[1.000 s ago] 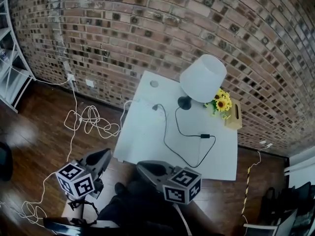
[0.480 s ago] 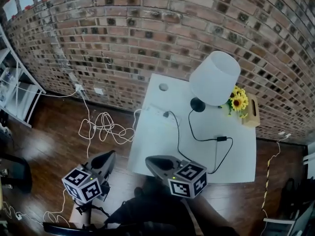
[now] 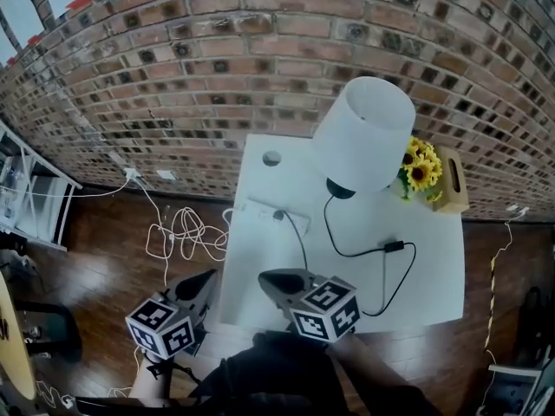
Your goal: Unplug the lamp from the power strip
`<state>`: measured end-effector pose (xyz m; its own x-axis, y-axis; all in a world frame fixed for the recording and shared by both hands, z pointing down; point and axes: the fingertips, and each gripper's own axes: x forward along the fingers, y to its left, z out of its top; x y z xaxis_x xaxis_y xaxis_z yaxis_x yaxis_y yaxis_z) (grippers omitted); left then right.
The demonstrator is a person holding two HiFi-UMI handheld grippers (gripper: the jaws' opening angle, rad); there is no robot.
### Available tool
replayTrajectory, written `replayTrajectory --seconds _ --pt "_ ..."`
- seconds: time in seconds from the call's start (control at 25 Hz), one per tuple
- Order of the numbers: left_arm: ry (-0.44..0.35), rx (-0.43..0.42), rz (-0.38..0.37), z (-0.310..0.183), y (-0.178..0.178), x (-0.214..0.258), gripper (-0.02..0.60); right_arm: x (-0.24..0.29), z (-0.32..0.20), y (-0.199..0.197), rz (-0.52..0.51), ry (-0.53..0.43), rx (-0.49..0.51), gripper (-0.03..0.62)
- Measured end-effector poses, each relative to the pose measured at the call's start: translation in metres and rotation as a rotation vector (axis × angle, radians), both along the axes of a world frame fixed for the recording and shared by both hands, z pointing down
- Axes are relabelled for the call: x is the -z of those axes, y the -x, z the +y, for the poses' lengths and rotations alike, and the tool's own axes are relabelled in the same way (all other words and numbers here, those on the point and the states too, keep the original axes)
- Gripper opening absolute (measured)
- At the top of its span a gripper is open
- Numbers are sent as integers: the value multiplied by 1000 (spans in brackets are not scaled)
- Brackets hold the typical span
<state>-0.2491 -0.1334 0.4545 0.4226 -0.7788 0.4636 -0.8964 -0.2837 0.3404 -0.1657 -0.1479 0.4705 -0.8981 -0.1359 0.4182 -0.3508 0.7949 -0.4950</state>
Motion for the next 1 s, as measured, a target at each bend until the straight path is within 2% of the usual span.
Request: replayTrajectory --seconds 0.28,0.4,0.44,0.6,0.64,0.72,0.76,1.0 --pt "20 -52 -98 -45 -10 -8 17 -5 -36 -12 26 -98 -1 -11" --pt "28 -105 -125 -62 -18 -12 17 0 -57 -23 54 -172 -54 -8" --pt "32 -122 -124 -68 -21 -15 17 1 -64 -27 65 -195 -73 26" --pt "48 -198 -159 -92 -32 -31 17 -2 -91 -39 135 -259 -122 29" --pt "49 -224 -176 -97 -34 -36 17 -4 -97 -40 155 -267 -134 50" --pt "48 -273 -192 -108 -37 -45 17 -9 -106 -40 210 -284 -142 160" --pt "48 -294 -189 -113 -37 -50 17 -11 -110 -38 240 -296 -141 179" --pt "84 -416 -162 -137 -42 -77 17 -17 -130 -32 368 -334 -191 179"
